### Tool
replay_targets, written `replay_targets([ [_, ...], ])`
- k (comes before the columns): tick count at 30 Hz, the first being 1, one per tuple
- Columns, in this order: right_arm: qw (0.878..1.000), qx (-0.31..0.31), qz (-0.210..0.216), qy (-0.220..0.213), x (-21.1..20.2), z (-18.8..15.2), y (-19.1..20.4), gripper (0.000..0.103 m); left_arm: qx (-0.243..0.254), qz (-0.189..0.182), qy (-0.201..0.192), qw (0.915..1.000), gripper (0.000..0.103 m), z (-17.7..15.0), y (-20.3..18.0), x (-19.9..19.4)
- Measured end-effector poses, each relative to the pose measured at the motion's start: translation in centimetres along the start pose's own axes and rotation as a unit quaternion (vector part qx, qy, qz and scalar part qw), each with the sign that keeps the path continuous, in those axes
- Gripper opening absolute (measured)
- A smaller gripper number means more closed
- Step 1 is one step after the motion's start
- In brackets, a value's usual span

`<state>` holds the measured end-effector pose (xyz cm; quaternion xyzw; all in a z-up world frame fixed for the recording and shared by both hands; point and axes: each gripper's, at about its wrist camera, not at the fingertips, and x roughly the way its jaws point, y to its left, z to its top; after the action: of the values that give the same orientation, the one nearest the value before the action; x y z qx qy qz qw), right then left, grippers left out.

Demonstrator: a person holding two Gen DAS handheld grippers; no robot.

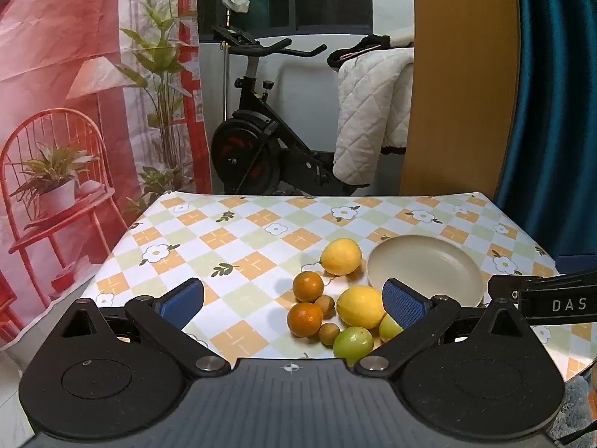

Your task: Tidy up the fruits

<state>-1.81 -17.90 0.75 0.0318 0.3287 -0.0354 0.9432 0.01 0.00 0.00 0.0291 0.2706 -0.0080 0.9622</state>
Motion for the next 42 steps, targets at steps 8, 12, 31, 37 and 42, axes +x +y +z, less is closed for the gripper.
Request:
replay_targets([
  [8,1.000,-0.001,0.000,-0.001,0.0,0.0,-0.1,0.103,-0.007,0.022,0.011,0.9997,0.103,0.2,0.0,-0.4],
  [12,1.000,0.000,0.000,-0.002,0.0,0.0,-0.1,0.103,-0.008,0.023,0.009,0.9997,0.103,0.2,0.1,-0.5],
  [31,1.000,-0.001,-0.001,-0.004,-0.1,0.1,-0.2,0.103,-0.001,0.034,0.001,0.9994,0.103,0.0,-0.1,0.0],
  [37,1.000,-0.001,-0.001,-0.005,-0.2,0.1,-0.3,0.103,-0.001,0.035,-0.001,0.9994,0.103,0.0,0.0,0.0],
  [42,1.000,-0.001,0.000,-0.005,-0.2,0.0,-0.3,0.103,-0.002,0.035,-0.001,0.9994,0.103,0.0,0.0,0.0],
])
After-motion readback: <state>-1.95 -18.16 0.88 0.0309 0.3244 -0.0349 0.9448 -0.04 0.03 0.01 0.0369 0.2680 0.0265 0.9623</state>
